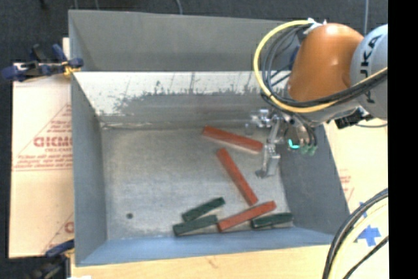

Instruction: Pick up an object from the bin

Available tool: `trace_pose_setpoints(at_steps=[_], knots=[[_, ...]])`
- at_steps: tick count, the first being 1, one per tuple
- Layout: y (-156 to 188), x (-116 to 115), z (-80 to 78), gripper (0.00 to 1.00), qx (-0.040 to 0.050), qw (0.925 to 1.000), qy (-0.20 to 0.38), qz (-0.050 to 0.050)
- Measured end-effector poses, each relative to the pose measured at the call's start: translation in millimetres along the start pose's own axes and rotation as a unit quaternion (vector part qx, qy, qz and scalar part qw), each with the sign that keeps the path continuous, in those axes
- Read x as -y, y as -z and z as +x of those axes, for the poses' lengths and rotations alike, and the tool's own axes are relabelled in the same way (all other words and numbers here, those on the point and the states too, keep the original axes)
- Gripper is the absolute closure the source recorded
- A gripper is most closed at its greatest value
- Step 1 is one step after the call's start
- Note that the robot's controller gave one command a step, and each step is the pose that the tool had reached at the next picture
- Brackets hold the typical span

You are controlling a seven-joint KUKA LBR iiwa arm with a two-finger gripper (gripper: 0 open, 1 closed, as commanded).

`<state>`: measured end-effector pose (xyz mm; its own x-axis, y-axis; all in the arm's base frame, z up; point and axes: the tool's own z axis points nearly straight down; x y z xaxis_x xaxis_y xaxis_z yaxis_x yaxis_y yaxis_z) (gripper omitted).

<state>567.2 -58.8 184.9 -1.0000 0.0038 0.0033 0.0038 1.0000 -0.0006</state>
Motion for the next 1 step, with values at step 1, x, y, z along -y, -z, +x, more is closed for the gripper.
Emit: trace_pose_setpoints(at_steps=[1], knots=[[4.5,-0.1,-1.7,0.0,0.0039,1.0,0.001,0.0]])
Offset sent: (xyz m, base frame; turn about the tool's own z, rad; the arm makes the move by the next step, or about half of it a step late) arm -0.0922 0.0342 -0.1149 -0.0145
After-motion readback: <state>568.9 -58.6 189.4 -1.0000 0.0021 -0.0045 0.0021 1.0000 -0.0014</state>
